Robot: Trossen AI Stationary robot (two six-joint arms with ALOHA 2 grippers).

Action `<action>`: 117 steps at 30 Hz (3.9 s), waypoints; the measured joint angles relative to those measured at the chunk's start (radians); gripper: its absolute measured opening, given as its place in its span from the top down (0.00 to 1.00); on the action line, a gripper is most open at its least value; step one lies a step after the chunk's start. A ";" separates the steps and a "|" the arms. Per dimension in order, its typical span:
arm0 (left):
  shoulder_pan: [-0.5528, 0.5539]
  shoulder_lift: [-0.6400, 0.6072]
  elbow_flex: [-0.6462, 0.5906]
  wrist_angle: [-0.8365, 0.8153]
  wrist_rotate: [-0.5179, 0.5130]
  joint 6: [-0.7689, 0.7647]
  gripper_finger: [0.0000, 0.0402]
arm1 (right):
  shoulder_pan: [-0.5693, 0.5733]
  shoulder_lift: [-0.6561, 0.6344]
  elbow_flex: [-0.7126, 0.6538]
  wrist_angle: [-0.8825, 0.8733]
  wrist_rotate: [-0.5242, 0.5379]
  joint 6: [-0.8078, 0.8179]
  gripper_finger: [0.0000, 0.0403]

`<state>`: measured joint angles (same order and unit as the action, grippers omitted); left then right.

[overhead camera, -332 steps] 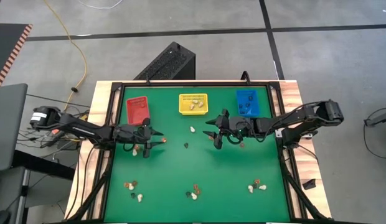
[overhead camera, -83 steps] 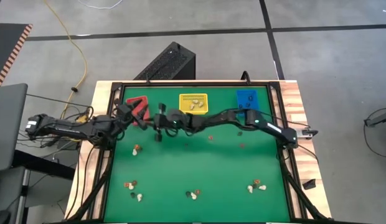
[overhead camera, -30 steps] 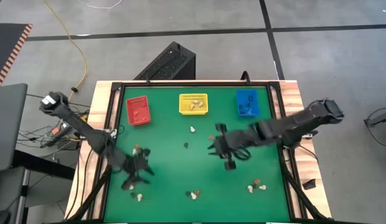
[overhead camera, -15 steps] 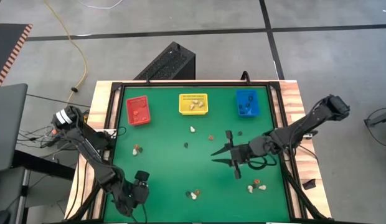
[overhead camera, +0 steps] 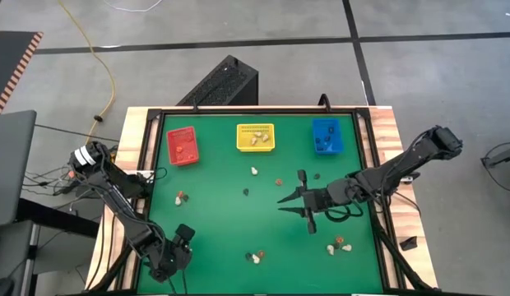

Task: Sort Halloween decoration
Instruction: Put the white skull toy into the yellow bin

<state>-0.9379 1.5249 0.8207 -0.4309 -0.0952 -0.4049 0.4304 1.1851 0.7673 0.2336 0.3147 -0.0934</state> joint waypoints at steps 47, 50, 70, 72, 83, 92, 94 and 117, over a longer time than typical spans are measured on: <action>0.057 0.088 0.039 0.000 0.061 0.291 0.56 | 0.080 0.000 0.000 -0.009 0.002 0.042 0.72; 0.058 0.088 0.039 0.001 0.061 0.292 0.56 | 0.080 0.000 0.000 -0.009 0.002 0.042 0.72; 0.063 0.087 0.039 0.001 0.056 0.294 0.56 | 0.080 0.000 0.000 -0.009 0.002 0.042 0.72; 0.063 0.087 0.039 0.000 0.060 0.290 0.56 | 0.080 0.000 0.000 -0.009 0.002 0.042 0.72; 0.063 0.098 0.039 0.017 0.082 0.286 0.56 | 0.080 0.000 0.000 -0.009 0.001 0.042 0.72; 0.068 0.111 0.039 0.022 0.099 0.290 0.60 | 0.080 0.001 0.000 -0.009 0.001 0.042 0.72; 0.070 0.111 0.039 0.020 0.099 0.295 0.64 | 0.080 0.001 0.000 -0.009 0.001 0.042 0.72; 0.302 -0.032 0.038 0.029 -0.085 0.539 0.82 | 0.080 0.001 0.000 -0.008 0.001 0.035 0.72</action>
<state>-0.6359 1.4926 0.8585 -0.4020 -0.1806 0.1340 0.5102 1.1858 0.7673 0.2253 0.3158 -0.0579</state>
